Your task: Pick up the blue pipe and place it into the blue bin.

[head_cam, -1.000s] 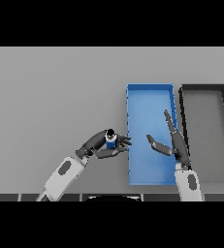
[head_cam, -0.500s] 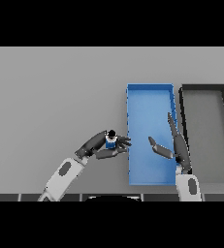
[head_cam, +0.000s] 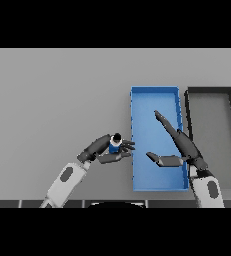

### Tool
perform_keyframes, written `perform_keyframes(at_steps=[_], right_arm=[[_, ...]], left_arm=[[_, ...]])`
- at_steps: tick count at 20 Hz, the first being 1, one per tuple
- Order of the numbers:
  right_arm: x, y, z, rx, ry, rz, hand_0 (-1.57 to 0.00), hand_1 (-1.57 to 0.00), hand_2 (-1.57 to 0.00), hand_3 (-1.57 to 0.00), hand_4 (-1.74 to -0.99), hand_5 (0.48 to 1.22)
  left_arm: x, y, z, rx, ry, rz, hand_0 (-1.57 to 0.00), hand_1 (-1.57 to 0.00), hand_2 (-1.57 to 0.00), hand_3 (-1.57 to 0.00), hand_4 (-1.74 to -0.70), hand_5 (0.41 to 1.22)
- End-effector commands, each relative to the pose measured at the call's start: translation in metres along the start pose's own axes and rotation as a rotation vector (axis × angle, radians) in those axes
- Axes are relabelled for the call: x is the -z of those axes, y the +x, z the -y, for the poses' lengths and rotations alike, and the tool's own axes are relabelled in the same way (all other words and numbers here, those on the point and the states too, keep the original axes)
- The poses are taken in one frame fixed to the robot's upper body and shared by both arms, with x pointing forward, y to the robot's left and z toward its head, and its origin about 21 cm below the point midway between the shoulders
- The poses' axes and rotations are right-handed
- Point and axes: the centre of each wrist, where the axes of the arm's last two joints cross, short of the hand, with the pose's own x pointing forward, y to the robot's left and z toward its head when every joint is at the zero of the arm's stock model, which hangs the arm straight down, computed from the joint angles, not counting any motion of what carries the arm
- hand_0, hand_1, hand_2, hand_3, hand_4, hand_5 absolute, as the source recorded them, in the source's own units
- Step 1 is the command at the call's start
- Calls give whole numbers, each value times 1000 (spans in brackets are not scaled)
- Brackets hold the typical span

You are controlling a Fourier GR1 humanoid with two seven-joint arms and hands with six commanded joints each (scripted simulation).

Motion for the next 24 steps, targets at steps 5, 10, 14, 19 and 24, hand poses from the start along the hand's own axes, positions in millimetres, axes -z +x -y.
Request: perform_keyframes(at_steps=[5, 10, 14, 19, 24], right_arm=[[24, 29, -9, -42, 184, 25, 1, 0, -1, 1, -1256, 523], [43, 35, -23, 5, 312, 4, 1, 1, 0, 1, -1227, 528], [67, 38, -36, -16, 399, -11, 1, 1, 1, 1, -1201, 514], [95, 40, -50, 2, 491, -4, 1, 1, -1, 1, -1208, 512], [117, 41, -60, 0, 557, -14, -398, -437, -428, -307, -1303, 520]], left_arm=[[-1, 1, -2, 18, -11, 8, -1571, -1571, -1571, -1571, -1474, 1221], [1, 3, 2, 14, -2, 5, -1571, -1571, -1571, -1571, -1475, 1221], [5, 4, -1, 10, -27, 4, -1571, -1571, -1571, -1571, -1474, 1221], [3, -2, -3, -36, -57, 13, -1571, -1571, -1571, -1571, -1459, 1221], [7, -3, -6, -39, -49, -17, -1571, -1571, -1541, -1304, -1560, 1221]])
